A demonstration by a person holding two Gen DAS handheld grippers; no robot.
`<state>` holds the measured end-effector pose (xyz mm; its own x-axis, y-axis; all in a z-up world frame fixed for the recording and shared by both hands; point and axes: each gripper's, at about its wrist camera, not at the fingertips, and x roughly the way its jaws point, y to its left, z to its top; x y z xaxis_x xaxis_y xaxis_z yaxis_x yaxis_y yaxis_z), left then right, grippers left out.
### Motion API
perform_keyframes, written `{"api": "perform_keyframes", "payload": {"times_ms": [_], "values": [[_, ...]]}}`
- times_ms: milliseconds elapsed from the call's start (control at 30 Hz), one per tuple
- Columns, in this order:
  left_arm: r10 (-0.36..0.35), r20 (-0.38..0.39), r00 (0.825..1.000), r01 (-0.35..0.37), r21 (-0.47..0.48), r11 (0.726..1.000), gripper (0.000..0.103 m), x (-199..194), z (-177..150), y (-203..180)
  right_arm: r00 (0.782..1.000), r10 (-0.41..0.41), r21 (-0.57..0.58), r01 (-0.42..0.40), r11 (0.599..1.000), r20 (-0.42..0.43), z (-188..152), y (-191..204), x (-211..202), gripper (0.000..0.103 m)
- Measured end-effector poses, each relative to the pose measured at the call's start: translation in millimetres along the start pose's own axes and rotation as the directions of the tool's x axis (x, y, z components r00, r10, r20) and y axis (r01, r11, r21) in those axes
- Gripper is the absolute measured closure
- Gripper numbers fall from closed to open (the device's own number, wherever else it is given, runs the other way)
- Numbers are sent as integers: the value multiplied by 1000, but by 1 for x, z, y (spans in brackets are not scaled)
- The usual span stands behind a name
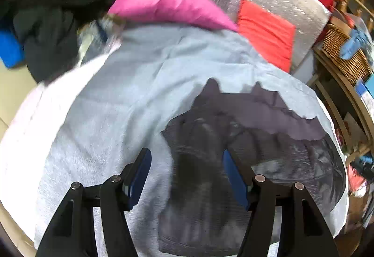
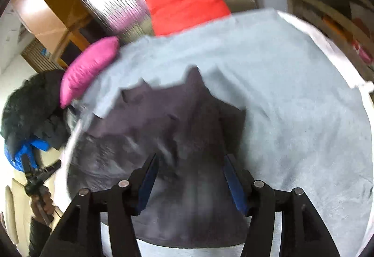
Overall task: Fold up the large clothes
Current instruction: 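Open both tools and release the straightened jacket onto the blanket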
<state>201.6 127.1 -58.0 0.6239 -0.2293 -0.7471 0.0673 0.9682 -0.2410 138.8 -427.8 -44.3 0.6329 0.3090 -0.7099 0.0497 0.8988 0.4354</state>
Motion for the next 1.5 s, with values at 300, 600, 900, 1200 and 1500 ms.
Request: {"api": "perform_keyframes", "payload": {"times_ms": [300,600,900,1200,1500], "values": [[132,-60,989,-124,127,984,35,36,-40,-62,992,29,89,-19,996,-121,-29,0,76,36],[164,-54,985,-155,134,979,32,32,-56,-62,999,-33,16,33,999,-42,-33,22,54,28],[155,-61,986,-148,98,984,32,17,-63,-61,1000,-12,50,12,999,3,-43,24,33,28],[133,-60,989,-128,86,988,32,2,-72,-71,1000,-4,110,5,994,-12,-49,20,28,28],[96,24,995,-98,112,989,22,-49,-99,-120,990,-73,-142,89,986,117,-123,108,-8,12]]}}
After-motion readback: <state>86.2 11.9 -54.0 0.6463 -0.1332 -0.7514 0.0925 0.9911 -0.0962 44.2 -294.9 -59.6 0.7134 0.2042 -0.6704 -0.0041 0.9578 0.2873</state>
